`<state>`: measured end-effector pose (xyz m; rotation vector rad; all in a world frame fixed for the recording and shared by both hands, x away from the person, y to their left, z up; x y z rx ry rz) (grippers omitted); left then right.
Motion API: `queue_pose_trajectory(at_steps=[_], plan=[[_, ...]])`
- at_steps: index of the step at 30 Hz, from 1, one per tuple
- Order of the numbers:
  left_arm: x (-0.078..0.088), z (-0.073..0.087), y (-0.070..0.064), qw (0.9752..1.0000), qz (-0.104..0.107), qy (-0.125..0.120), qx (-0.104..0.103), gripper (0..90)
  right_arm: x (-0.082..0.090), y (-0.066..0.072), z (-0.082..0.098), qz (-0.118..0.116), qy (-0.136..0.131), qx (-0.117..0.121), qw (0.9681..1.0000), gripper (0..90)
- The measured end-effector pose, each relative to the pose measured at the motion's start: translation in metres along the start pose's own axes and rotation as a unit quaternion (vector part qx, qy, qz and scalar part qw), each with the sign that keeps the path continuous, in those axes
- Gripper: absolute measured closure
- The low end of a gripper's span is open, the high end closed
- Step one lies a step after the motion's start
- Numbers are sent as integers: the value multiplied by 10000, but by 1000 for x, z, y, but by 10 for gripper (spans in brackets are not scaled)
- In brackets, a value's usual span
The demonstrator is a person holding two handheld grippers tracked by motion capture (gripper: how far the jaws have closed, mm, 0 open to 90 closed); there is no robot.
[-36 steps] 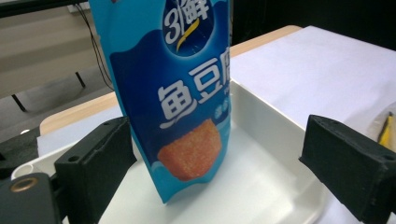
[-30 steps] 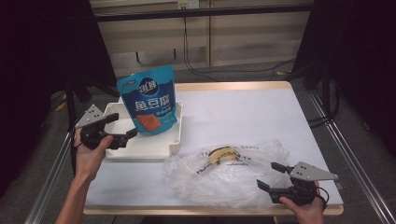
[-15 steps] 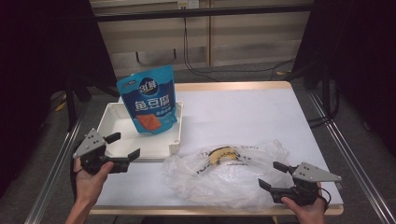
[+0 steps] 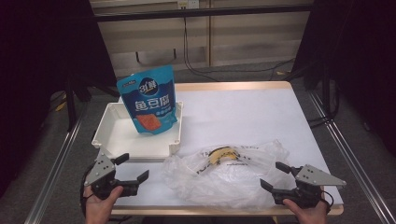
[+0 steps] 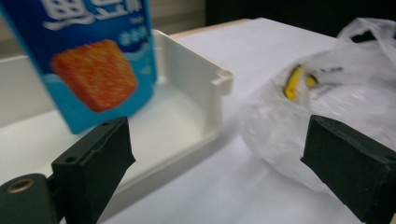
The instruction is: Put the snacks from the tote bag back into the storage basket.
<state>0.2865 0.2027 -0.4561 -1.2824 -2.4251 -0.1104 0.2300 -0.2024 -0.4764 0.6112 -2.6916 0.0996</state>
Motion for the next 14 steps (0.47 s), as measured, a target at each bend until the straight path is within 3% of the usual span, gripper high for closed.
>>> queue_pose_trajectory(at_steps=[4, 7, 10, 12, 14], plan=[[-6, 8, -7, 9998, -119, 73, -124, 75, 5, -3, -2, 80, -120, -27, 9999, 178], [-8, 10, -14, 10000, 55, -11, 8, 73, 8, -4, -2, 130, -154, -96, 9998, 158], [-11, 20, -20, 9998, 92, 136, -57, 71, 10, -5, -1, 188, -165, -117, 9996, 140], [-14, 21, -24, 9995, 245, 211, -34, 59, 11, -6, -2, 259, -185, -159, 9994, 120], [-17, 20, -30, 9985, 489, 176, 142, 51, 12, -7, -1, 260, -182, -130, 9994, 118]])
Point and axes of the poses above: each handheld gripper's, and its own axes: x roughly backward along the jaws, z roughly out of its underside, y roughly to its left, the point moved 9 cm from there along -x, roughly forward along the jaws, and after that the axes turned 11 degrees about z, right-handed, at the moved point
